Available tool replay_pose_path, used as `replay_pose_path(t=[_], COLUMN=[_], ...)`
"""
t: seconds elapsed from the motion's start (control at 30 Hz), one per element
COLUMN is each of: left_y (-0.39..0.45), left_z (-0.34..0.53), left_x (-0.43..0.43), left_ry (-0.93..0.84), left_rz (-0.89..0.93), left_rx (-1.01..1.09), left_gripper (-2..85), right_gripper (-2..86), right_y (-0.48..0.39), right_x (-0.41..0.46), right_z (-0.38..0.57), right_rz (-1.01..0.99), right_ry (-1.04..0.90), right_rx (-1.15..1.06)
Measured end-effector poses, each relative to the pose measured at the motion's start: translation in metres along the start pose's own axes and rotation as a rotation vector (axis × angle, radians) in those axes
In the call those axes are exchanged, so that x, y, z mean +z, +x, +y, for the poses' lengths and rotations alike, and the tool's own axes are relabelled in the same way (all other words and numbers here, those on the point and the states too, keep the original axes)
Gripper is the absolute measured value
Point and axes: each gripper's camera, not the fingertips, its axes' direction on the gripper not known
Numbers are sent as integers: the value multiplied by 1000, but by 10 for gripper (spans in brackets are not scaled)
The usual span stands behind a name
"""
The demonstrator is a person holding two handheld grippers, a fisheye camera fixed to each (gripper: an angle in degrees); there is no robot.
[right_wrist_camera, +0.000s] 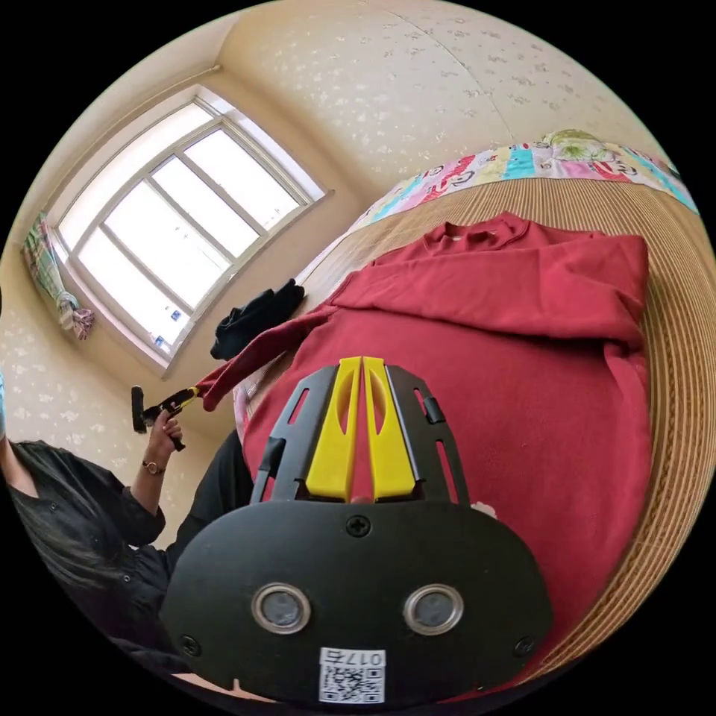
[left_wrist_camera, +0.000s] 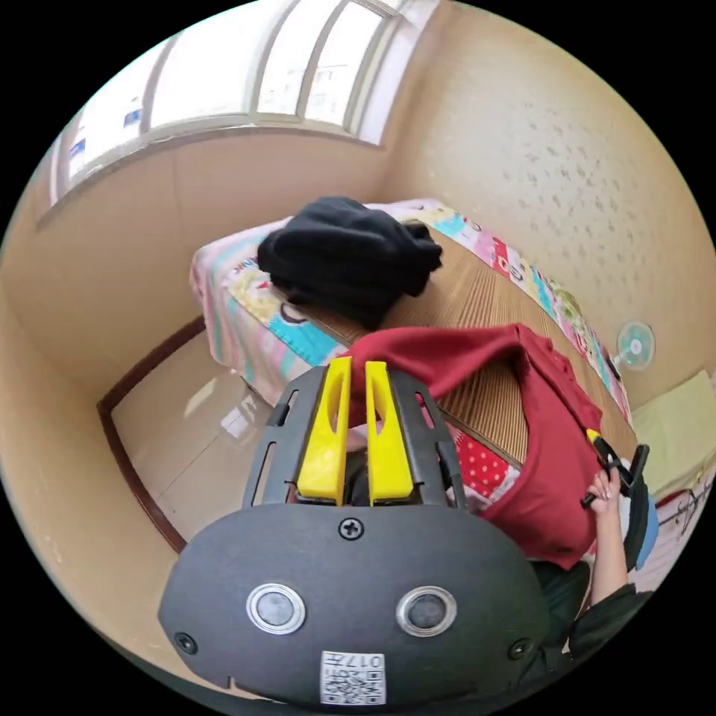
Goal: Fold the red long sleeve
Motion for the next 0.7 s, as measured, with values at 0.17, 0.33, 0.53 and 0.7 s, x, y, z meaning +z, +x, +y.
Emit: replay_pose_path(t=[0.17,0.33,0.53,0.7], left_y=[-66,-67,-62,53], left_z=[29,71,92,56], left_x=[26,85,83,-20], left_ry=[-90,-263,-139,259], left_rz=[289,503,558,482], left_rx=[-313,-515,-841,-381], left_gripper=[153,165,61,34], right_gripper=[5,3,2,2], right_y=[65,67,78,79], right_x=[-35,-48,-67,-76], right_z=[22,26,33,36], right_rz=[-519,-530,-581,-599], right_ry=[167,164,224,251], right_rx=[2,-64,-86,-135])
